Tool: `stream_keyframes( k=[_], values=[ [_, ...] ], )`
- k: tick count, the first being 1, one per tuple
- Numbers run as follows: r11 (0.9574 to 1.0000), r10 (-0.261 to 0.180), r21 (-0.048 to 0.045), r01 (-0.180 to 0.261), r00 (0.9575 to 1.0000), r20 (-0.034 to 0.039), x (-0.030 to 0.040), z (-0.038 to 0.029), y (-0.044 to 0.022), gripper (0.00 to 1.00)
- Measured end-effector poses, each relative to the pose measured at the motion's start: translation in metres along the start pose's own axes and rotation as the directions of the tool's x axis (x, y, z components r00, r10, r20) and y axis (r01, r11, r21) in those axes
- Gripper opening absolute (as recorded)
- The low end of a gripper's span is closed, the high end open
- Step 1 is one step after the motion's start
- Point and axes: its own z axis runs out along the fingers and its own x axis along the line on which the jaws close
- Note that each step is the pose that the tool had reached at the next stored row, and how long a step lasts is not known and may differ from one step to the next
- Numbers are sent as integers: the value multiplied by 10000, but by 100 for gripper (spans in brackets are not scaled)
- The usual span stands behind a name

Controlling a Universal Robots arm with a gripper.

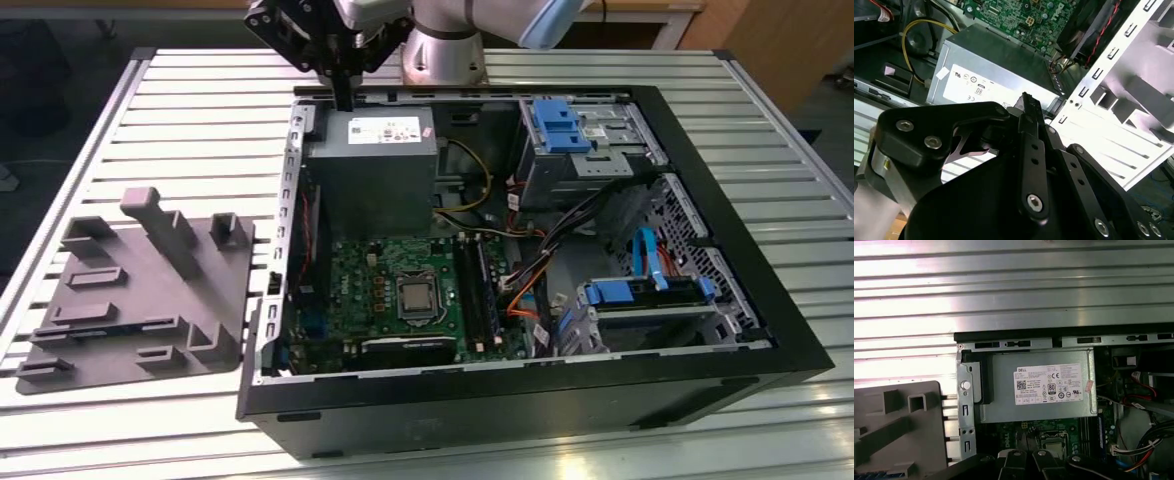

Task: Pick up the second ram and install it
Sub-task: 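Reach for the second ram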

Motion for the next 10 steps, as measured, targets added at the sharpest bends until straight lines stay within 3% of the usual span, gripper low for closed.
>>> stream_keyframes(
  k=[10],
  values=[
    [10000, -1, 0, 1, 10000, 0, 100, -3, -8, 11]
  ],
)
